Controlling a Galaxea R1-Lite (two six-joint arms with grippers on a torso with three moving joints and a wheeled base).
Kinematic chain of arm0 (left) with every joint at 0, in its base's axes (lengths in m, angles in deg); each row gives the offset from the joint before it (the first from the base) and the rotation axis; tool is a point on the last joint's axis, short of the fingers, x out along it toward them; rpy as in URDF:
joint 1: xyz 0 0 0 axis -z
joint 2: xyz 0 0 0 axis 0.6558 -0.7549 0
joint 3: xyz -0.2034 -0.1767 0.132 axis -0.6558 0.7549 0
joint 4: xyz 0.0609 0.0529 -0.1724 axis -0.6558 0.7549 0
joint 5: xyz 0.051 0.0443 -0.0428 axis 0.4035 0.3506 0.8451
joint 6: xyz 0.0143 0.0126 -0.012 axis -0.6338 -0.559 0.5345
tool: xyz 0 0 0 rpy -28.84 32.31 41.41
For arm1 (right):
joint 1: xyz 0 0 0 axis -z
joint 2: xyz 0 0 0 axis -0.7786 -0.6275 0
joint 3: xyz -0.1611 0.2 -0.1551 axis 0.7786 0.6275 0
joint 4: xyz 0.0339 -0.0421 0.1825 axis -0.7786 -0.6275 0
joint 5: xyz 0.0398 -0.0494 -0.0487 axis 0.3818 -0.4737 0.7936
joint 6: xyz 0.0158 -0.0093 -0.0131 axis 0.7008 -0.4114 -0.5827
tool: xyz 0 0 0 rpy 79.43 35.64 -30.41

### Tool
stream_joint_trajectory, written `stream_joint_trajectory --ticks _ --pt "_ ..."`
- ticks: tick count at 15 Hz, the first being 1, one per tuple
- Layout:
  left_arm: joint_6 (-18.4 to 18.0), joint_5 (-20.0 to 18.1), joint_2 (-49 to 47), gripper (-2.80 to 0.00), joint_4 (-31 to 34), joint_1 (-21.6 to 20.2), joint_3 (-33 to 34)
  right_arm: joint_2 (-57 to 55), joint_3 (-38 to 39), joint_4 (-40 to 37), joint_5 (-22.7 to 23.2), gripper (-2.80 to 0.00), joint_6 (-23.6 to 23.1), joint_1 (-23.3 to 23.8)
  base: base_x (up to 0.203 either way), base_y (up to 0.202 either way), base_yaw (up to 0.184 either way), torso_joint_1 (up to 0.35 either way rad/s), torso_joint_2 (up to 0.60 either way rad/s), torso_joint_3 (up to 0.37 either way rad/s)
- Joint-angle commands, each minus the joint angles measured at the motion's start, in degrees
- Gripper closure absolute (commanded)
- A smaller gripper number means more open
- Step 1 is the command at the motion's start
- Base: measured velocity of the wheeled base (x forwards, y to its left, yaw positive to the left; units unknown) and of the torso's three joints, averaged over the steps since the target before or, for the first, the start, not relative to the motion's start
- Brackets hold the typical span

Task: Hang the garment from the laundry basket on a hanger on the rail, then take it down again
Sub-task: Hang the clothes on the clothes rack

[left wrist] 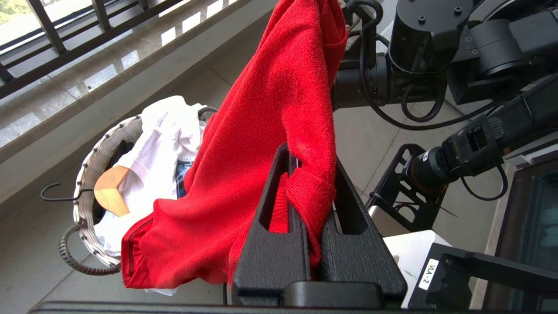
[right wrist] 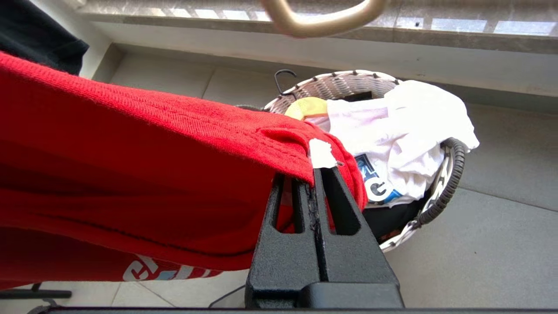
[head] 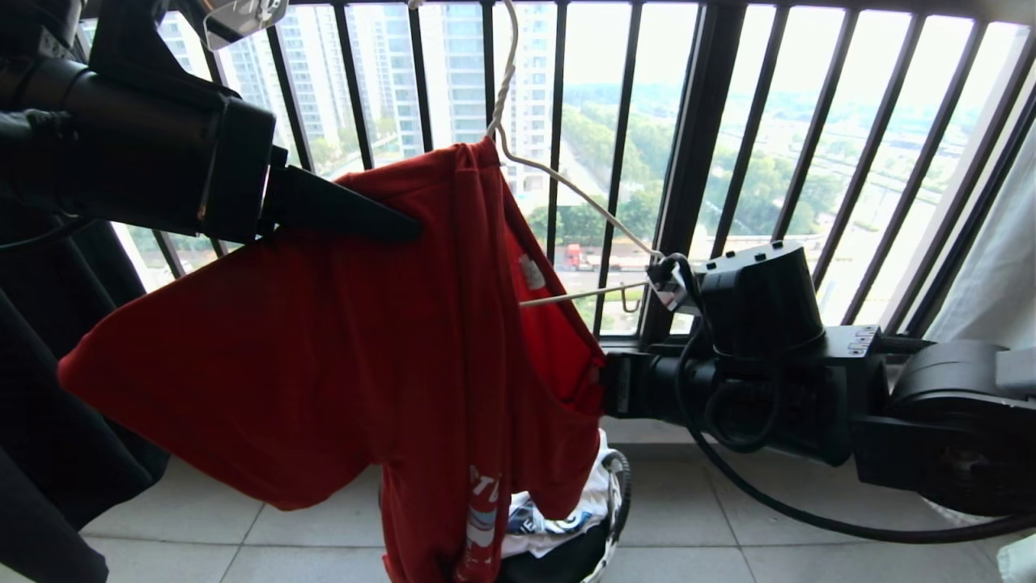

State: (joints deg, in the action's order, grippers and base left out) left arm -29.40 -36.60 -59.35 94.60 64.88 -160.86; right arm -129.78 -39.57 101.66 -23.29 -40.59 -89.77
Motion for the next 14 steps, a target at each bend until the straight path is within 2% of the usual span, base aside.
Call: stream_joint_trajectory --ticks 1,8,14 --pt "0.07 -0.15 0.39 0.0 0.22 0.01 -0.09 0.79 -0.05 0.0 0.05 0.0 -0.9 2.33 0.0 0.0 0.0 0.0 0.0 0.0" --pt "0.48 -0.15 1.71 0.0 0.13 -0.34 -0.01 0.13 -2.42 -2.63 0.48 0.0 -4.32 8.65 0.0 0.0 0.0 0.0 0.0 0.0" --pt "0.42 -0.23 1.88 0.0 0.22 -0.34 0.26 -1.61 -9.61 -7.36 0.63 0.0 -5.95 12.85 0.0 0.0 0.0 0.0 0.0 0.0"
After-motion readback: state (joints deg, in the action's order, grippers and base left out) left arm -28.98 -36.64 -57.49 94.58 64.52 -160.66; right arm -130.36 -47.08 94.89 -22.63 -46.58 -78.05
